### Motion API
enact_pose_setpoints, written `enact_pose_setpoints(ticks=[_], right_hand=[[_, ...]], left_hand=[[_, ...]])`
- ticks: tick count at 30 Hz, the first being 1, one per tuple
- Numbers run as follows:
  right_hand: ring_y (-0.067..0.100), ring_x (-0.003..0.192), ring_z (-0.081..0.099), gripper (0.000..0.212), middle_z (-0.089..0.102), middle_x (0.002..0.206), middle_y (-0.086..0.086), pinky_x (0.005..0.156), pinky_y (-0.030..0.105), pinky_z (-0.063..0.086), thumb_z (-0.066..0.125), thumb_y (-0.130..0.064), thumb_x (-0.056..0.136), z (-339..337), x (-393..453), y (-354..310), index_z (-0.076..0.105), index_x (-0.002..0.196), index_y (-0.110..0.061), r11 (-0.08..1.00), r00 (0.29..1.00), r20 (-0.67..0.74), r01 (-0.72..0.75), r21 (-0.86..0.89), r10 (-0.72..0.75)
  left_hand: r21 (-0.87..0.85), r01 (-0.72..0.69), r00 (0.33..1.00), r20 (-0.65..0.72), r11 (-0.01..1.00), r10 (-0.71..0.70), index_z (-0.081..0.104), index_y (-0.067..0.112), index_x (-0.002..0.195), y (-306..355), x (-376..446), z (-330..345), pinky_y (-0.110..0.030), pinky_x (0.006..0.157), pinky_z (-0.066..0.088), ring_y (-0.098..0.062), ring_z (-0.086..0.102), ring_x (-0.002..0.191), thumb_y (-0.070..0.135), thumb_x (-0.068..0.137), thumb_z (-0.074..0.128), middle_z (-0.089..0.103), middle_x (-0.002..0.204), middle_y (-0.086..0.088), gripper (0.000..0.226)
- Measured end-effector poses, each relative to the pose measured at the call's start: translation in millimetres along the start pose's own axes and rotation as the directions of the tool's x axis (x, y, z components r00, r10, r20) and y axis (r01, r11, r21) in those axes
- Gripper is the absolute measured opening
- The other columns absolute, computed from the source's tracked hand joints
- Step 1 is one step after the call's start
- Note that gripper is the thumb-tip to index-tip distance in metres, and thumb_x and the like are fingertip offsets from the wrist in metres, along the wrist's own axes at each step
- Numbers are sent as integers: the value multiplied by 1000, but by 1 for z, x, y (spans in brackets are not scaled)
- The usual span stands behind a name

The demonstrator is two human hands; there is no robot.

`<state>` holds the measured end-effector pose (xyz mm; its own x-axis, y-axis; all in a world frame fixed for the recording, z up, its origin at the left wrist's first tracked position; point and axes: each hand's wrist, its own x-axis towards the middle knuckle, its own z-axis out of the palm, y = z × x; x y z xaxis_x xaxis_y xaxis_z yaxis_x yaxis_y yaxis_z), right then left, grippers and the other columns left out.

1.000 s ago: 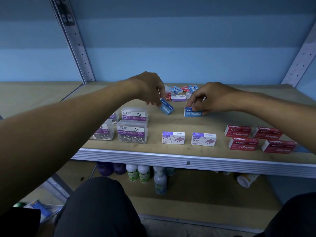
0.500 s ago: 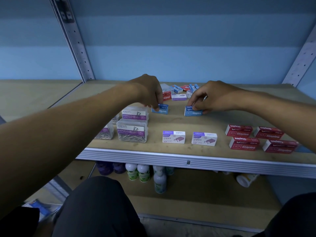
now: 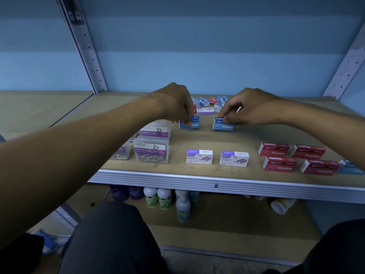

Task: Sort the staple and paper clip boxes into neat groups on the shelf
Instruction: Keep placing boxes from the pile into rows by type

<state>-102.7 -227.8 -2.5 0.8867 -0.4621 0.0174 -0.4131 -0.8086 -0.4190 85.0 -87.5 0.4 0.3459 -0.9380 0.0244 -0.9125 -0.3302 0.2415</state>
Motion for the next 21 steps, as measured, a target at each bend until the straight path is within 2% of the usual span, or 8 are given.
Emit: enact_pose_setpoints(ticks=[3,9,13,17,19,21], right_hand=[[1,67,72,12,76,84,-11,76,22,53,73,-25,88,-14,-12,5,79,94,-34,1000,1000,-28,-10,18,11],[8,74,76,12,78,87,-4,76,20,59,75,-20,89,-46,-47,33,80,95,-29,994,996,-63,-61,90,67],[9,77,76,13,78,84,-6,73,17,60,75,-16,89,-64,-78,56,81,95,-26,990,991,-78,-103,95,111],[9,75,76,14,78,86,-6,72,18,60,74,-13,89,-80,-110,79,81,96,-23,985,984,-87,-147,94,155],[8,73,76,14,78,87,-6,70,15,59,73,-13,90,-87,-126,89,81,97,-23,980,979,-96,-172,97,181],[8,72,76,14,78,88,-5,68,12,58,73,-13,90,-93,-140,98,81,97,-22,976,973,-104,-198,96,207]], left_hand=[[-7,-40,999,-6,999,40,79,20,91,15,1,-2,-25,63,57,-11,68,58,23,76,83,73,76,6,16],[-4,-124,992,-23,992,124,78,21,89,59,7,-8,-20,55,53,-15,73,64,25,76,83,75,76,3,15],[-25,-200,980,-26,979,199,78,20,87,96,14,-6,-24,64,56,-16,73,64,25,75,82,76,75,0,13],[-53,-270,963,-19,962,269,77,20,84,138,23,3,-29,64,60,-16,72,61,26,75,83,76,72,0,13],[-61,-300,954,-11,952,300,77,20,84,159,26,8,-28,55,59,-16,72,61,27,75,83,75,72,1,12],[-60,-329,944,-2,942,329,78,19,85,180,29,13,-19,44,50,-12,69,56,28,76,82,75,71,1,13]])
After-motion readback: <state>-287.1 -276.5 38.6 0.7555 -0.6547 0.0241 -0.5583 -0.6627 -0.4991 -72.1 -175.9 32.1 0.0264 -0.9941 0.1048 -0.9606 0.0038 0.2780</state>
